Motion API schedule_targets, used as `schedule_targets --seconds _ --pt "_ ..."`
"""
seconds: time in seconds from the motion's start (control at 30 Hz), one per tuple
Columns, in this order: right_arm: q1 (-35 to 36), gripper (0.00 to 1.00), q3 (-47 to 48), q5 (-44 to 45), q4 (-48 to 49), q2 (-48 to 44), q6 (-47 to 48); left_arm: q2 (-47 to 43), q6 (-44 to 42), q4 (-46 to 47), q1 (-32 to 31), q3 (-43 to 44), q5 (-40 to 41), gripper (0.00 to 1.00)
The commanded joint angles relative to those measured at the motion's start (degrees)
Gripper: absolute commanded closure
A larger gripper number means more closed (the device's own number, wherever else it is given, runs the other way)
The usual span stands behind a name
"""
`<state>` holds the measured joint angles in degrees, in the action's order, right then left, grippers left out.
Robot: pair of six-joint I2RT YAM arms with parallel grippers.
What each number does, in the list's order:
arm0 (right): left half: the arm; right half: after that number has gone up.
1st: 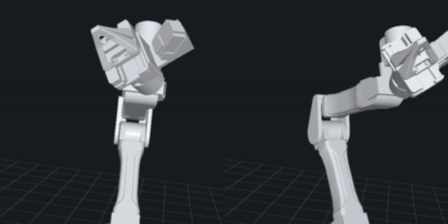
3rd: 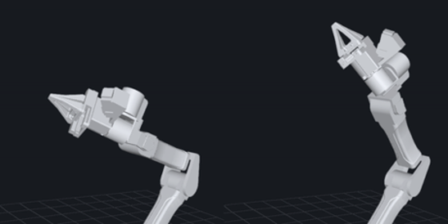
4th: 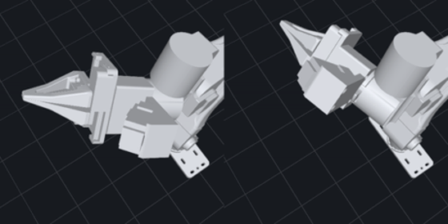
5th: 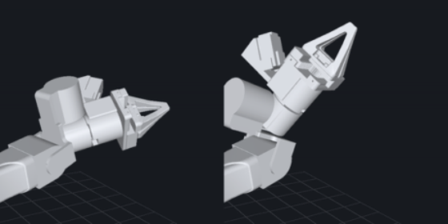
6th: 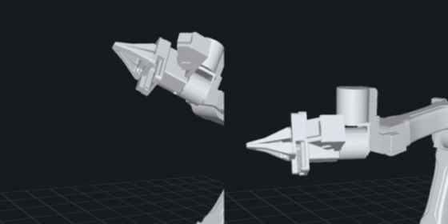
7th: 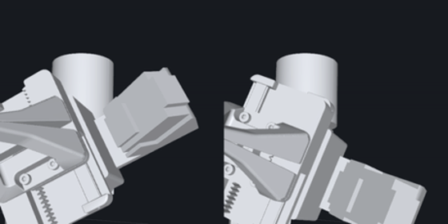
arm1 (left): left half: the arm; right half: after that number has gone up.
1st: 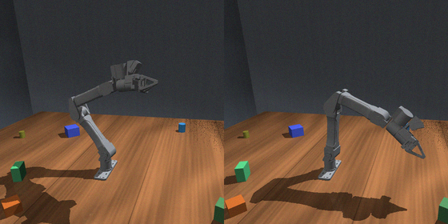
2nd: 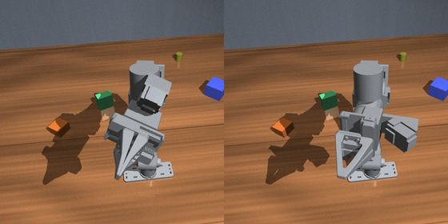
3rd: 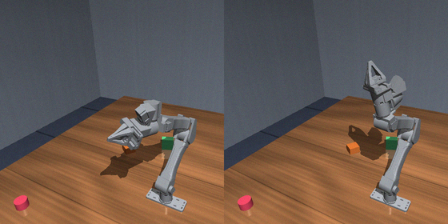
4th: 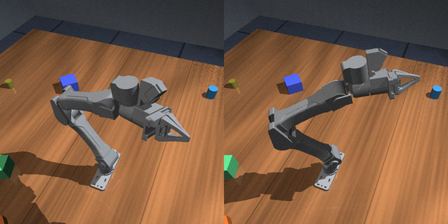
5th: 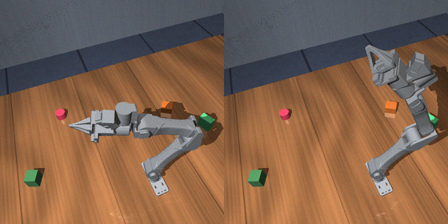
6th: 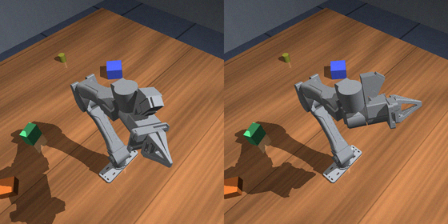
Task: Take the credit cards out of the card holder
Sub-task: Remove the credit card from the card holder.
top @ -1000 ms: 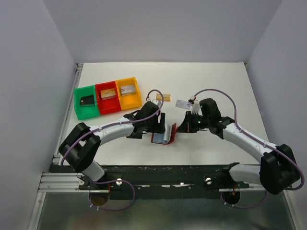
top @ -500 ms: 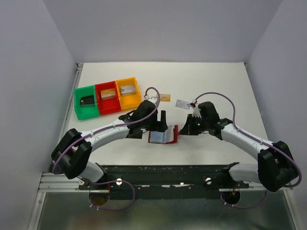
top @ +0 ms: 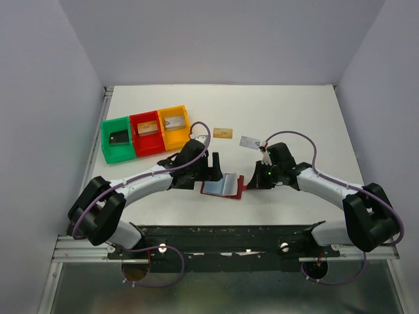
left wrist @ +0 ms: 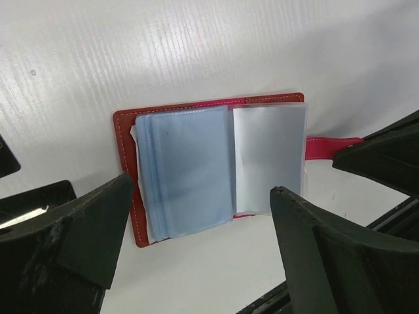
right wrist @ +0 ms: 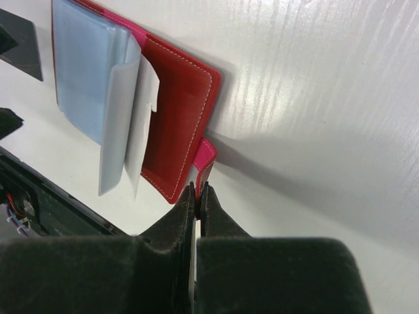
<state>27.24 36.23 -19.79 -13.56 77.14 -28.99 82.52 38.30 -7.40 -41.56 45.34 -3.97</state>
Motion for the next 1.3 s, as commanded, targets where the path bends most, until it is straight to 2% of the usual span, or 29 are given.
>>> schedule_targets --seconds 0.0,0.27,0.8,1.27 --pt "-0.3 1.00 -1.4 1.3 0.7 1.3 -0.8 0.9 0.4 2.6 0.4 -0.3 -3.3 0.03" --pt "-0.3 1.00 -1.3 1.1 0.9 1.3 -0.5 3.4 -0.5 4.0 0.3 0.4 -6.3 0.08" --pt "-0.4 1.00 -1.0 0.5 1.0 1.9 -0.5 8.4 -2.0 3.1 0.1 2.1 -9.0 0.09" --pt "-0.4 1.00 -0.8 -0.7 1.7 3.3 -0.5 12.2 -8.0 3.8 -3.3 7.4 -16.8 0.09"
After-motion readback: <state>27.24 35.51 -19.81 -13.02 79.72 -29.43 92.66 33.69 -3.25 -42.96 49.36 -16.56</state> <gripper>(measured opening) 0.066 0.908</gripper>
